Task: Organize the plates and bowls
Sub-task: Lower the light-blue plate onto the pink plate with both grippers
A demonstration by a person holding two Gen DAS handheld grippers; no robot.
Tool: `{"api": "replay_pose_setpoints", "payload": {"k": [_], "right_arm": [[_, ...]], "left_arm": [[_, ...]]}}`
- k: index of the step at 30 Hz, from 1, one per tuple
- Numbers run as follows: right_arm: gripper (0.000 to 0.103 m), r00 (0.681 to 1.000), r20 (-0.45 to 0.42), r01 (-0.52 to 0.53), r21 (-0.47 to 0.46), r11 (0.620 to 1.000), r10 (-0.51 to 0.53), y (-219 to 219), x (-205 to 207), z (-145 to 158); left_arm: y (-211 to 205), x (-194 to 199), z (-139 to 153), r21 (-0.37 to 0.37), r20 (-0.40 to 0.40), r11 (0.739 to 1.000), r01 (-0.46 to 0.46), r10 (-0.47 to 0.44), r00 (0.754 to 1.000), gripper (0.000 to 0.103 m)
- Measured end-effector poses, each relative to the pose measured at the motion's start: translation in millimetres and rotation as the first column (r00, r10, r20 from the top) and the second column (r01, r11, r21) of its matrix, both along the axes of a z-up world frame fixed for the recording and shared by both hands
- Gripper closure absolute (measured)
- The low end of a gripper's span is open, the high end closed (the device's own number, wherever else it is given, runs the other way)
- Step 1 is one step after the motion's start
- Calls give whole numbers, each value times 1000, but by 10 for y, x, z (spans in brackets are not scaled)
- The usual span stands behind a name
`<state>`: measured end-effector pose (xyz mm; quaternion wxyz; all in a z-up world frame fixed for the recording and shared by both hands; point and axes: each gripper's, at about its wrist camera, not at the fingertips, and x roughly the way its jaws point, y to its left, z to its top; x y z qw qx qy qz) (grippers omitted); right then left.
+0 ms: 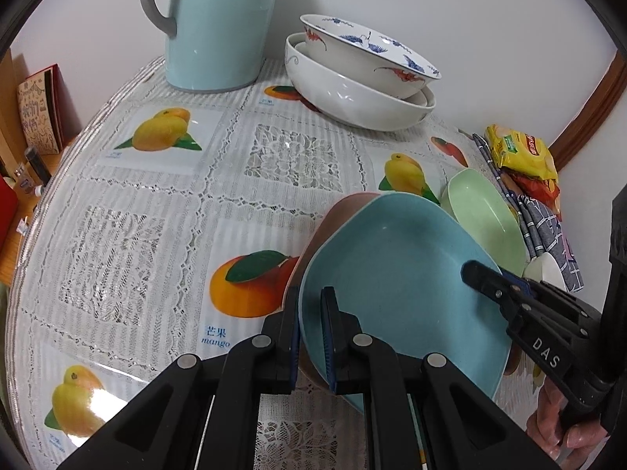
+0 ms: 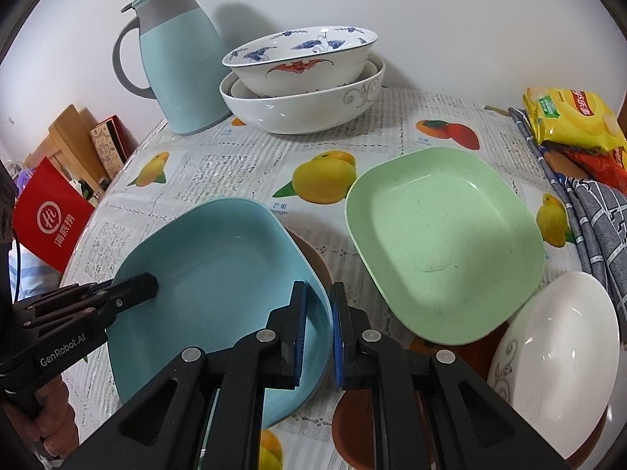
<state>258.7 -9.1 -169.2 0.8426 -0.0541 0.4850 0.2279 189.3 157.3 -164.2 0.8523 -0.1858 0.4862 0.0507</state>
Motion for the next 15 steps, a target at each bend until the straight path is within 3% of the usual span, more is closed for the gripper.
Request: {"api": "replay_pose_setpoints", "payload": {"k": [15], "right_arm": [[86, 997, 50, -48, -43, 998, 50, 195, 134, -43]], "left_arm": [[18, 9, 4, 32, -4, 999, 1, -1, 1000, 91]]}}
